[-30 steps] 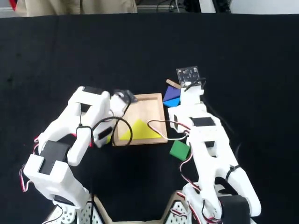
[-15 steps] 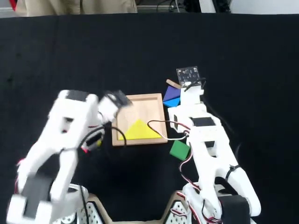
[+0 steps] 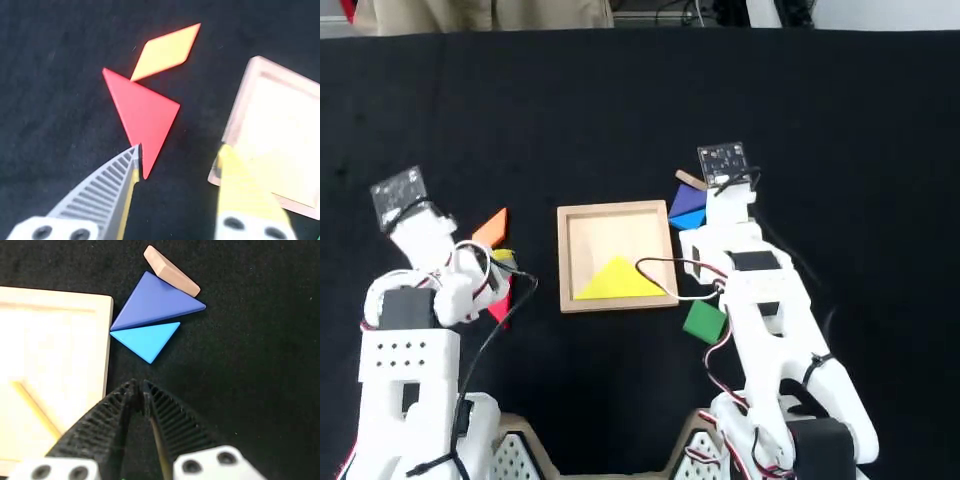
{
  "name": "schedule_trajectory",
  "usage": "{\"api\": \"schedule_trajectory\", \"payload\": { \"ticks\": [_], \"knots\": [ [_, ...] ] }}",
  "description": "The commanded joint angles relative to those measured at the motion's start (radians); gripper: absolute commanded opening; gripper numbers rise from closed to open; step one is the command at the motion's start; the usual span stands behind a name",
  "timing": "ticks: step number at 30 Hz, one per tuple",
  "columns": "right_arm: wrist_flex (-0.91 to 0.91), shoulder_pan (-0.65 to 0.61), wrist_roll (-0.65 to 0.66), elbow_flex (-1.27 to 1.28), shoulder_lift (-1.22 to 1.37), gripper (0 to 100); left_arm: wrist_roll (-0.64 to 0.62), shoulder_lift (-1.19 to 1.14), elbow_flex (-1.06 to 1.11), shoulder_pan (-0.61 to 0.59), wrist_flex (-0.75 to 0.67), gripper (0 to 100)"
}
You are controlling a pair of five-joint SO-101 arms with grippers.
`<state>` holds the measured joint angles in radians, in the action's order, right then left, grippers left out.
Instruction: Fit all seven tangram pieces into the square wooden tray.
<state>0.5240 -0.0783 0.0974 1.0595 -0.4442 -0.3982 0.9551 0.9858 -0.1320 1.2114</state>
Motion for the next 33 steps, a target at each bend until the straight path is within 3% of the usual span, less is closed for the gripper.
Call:
{"api": "schedule_trajectory", "payload": {
  "ticks": [1, 7, 16, 29, 33],
  "knots": [
    [-0.020, 0.015, -0.003, -0.004, 0.008, 1.1, -0.041, -0.012, 0.048, -0.033, -0.037, 29],
    [-0.020, 0.005, -0.003, -0.004, 0.008, 1.1, -0.060, -0.155, 0.099, -0.088, -0.130, 33],
    [-0.020, -0.015, 0.000, -0.001, 0.010, 1.1, -0.227, -0.373, 0.087, -0.013, -0.272, 34],
    [-0.020, -0.017, 0.000, -0.001, 0.010, 1.1, -0.299, -0.647, -0.096, -0.056, -0.278, 34],
    [-0.020, -0.017, 0.000, -0.001, 0.010, 1.1, -0.269, -0.730, -0.170, -0.077, -0.273, 34]
  ]
}}
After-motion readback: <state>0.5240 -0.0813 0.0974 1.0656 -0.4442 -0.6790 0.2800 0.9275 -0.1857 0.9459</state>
